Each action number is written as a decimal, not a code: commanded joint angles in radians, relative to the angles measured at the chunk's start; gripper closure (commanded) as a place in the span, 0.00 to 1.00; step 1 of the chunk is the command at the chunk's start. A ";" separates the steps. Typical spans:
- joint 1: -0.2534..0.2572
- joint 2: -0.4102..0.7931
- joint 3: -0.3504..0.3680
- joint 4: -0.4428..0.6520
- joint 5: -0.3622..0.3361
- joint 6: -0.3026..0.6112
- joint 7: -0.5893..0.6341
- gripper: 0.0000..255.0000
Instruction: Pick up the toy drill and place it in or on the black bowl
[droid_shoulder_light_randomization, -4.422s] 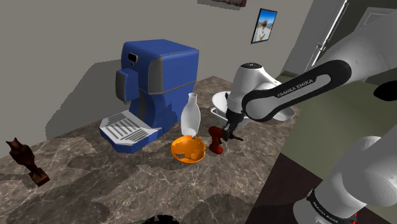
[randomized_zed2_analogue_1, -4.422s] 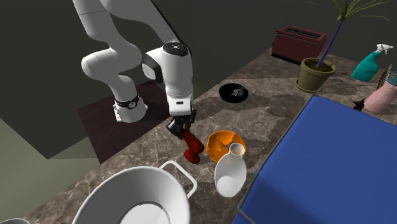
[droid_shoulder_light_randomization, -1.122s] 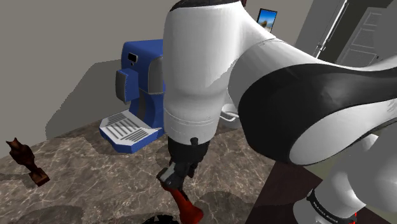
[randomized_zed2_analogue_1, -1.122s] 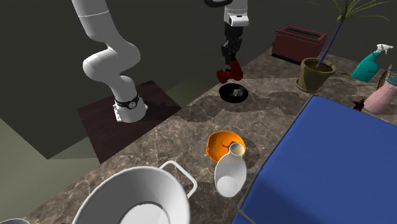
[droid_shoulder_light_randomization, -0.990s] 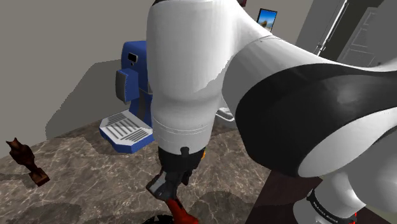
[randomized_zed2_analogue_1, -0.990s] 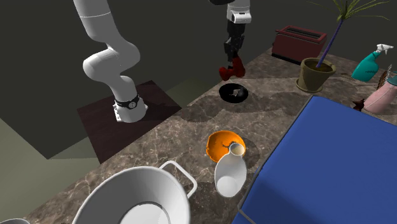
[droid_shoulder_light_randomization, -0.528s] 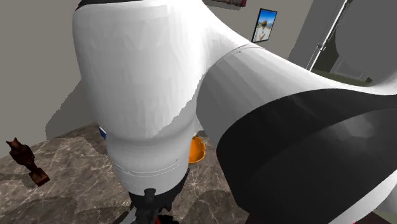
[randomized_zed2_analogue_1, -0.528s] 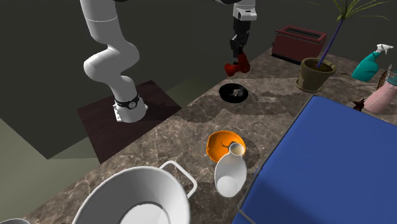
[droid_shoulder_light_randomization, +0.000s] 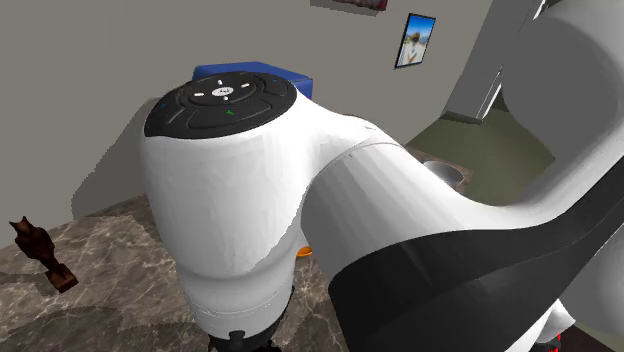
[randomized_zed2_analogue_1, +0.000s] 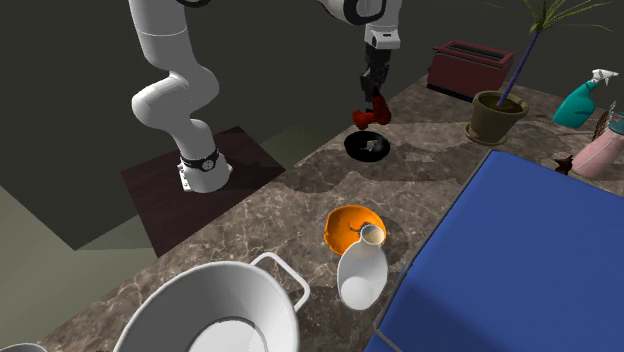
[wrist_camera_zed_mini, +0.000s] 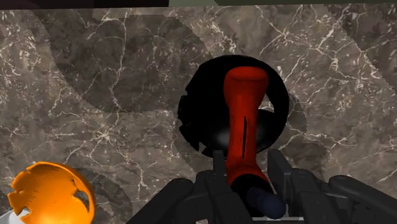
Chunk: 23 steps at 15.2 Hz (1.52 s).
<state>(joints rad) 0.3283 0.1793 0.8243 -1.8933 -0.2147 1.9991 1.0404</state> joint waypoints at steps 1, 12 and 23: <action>0.001 0.008 -0.003 -0.020 -0.009 0.025 0.006 1.00; 0.024 0.082 -0.028 -0.092 -0.084 0.144 0.062 1.00; 0.024 0.082 -0.028 -0.092 -0.084 0.144 0.062 0.00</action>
<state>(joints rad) 0.3523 0.2614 0.7966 -1.9849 -0.2985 2.1428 1.1022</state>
